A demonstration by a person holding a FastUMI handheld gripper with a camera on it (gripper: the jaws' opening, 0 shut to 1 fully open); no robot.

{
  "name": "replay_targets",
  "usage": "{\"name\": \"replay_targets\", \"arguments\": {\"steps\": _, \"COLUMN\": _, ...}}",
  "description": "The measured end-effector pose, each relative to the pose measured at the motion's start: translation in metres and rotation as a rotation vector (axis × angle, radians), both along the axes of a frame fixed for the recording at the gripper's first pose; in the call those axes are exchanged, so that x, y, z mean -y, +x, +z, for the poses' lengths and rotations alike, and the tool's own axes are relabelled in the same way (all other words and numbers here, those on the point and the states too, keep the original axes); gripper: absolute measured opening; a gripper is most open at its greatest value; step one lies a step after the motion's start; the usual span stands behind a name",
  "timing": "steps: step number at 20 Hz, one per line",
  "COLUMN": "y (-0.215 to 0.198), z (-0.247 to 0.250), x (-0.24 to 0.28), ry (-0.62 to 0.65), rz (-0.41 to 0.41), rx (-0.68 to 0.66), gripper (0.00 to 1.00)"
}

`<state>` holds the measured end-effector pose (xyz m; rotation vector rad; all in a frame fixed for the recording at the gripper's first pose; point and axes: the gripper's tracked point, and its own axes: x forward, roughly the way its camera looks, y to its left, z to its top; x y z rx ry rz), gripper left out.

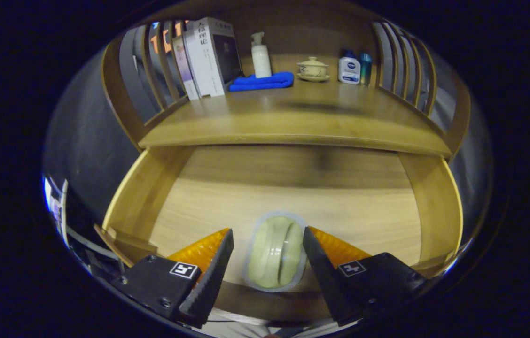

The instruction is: Pull open the drawer, take out the items inside it, and place them on the countertop above the cabinet.

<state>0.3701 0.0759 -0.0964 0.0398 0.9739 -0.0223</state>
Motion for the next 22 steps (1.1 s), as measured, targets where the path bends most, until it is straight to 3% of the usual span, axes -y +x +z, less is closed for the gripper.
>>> {"name": "replay_targets", "arguments": {"steps": 4, "y": -0.003, "z": -0.005, "x": -0.007, "ry": 0.024, "rz": 0.016, "rx": -0.052, "gripper": 0.86}}
{"name": "replay_targets", "arguments": {"steps": 8, "y": -0.004, "z": -0.013, "x": -0.010, "ry": 0.030, "rz": 0.027, "rx": -0.087, "gripper": 0.64}}
{"name": "replay_targets", "arguments": {"steps": 13, "y": 0.001, "z": -0.016, "x": -0.005, "ry": 0.020, "rz": 0.036, "rx": -0.059, "gripper": 0.21}}
{"name": "replay_targets", "arguments": {"steps": 22, "y": 0.017, "z": 0.042, "x": -0.003, "ry": 0.020, "rz": 0.049, "rx": 0.098, "gripper": 0.17}}
